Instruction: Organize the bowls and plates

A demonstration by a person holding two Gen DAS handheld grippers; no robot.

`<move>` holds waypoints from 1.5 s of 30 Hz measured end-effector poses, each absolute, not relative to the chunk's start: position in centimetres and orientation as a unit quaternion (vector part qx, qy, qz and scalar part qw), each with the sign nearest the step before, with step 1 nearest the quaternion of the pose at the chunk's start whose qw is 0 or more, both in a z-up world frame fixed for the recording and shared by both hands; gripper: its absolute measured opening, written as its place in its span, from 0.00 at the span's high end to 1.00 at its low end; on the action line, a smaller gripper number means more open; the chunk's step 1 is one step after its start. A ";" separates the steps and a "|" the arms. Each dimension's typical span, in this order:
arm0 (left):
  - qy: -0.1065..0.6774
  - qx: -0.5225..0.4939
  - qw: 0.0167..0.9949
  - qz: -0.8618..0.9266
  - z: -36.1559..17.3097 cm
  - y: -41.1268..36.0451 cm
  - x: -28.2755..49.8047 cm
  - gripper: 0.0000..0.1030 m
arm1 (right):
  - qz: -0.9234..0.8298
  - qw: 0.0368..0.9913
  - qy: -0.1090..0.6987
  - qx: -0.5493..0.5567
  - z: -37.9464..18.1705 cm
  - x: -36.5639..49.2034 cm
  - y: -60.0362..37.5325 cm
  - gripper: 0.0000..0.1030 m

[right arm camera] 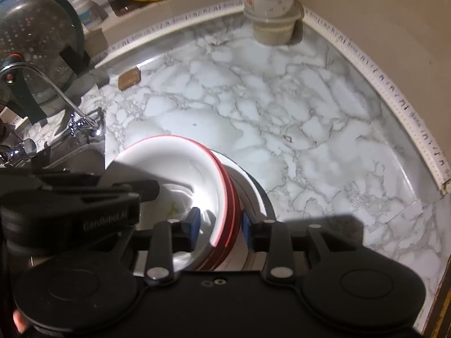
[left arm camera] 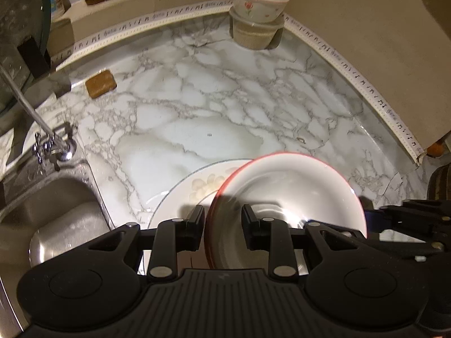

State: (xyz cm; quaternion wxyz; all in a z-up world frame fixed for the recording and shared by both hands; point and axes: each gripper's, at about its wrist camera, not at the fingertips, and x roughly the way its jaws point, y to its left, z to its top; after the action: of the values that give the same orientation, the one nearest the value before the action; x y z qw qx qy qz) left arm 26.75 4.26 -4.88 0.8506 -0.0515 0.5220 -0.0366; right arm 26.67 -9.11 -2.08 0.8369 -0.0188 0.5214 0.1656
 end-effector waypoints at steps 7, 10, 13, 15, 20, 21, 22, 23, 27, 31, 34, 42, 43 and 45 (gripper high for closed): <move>0.494 -0.058 0.865 -0.074 -4.1 5.5 25.6 0.72 | 0.174 0.868 0.465 -0.009 -0.2 23.5 -10.5 0.48; 0.486 -0.059 0.868 -0.084 -4.0 6.1 25.0 0.72 | 0.174 0.878 0.447 0.010 0.4 22.5 -10.9 0.46; 0.477 -0.068 0.870 -0.100 -4.0 6.6 24.2 0.71 | 0.176 0.886 0.427 0.026 0.9 21.4 -11.1 0.41; 0.474 -0.065 0.871 -0.113 -4.1 6.6 23.8 0.71 | 0.173 0.892 0.416 0.028 1.3 20.6 -11.2 0.39; 0.450 -0.063 0.882 -0.124 -3.2 6.6 22.4 0.71 | 0.152 0.909 0.387 0.020 2.0 18.6 -11.4 0.38; 0.443 -0.062 0.885 -0.126 -3.0 6.7 22.0 0.71 | 0.150 0.912 0.382 0.019 2.1 18.3 -11.5 0.37; 0.435 -0.061 0.889 -0.131 -2.7 6.8 21.7 0.71 | 0.148 0.914 0.378 0.018 2.1 18.0 -11.6 0.37; 0.427 -0.056 0.892 -0.135 -2.4 6.8 21.3 0.71 | 0.146 0.915 0.375 0.017 2.2 17.7 -11.6 0.37; 0.404 -0.036 0.905 -0.132 -1.1 7.2 19.8 0.71 | 0.144 0.921 0.361 0.012 2.4 16.7 -11.5 0.34; 0.387 -0.032 0.914 -0.121 -0.1 8.1 18.5 0.70 | 0.130 0.928 0.350 0.010 3.0 15.5 -11.3 0.33; 0.379 -0.034 0.918 -0.115 0.6 8.5 17.4 0.70 | 0.136 0.933 0.333 0.012 3.6 14.5 -11.2 0.30; 0.349 -0.038 0.931 -0.099 2.0 9.3 13.7 0.35 | 0.152 0.943 0.297 0.007 5.1 12.2 -10.8 0.26; 0.341 -0.039 0.934 -0.097 2.3 9.4 13.0 0.34 | 0.155 0.944 0.291 0.006 5.3 11.8 -10.8 0.25; 0.331 -0.031 0.938 -0.095 2.7 9.1 12.1 0.34 | 0.157 0.946 0.282 0.007 5.6 11.3 -10.8 0.24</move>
State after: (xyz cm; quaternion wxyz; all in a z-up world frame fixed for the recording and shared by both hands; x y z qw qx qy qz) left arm 12.06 9.15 2.67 0.9382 -0.0306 0.3313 -0.0953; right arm 11.27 -10.78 5.60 0.9463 0.0070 0.2822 0.1573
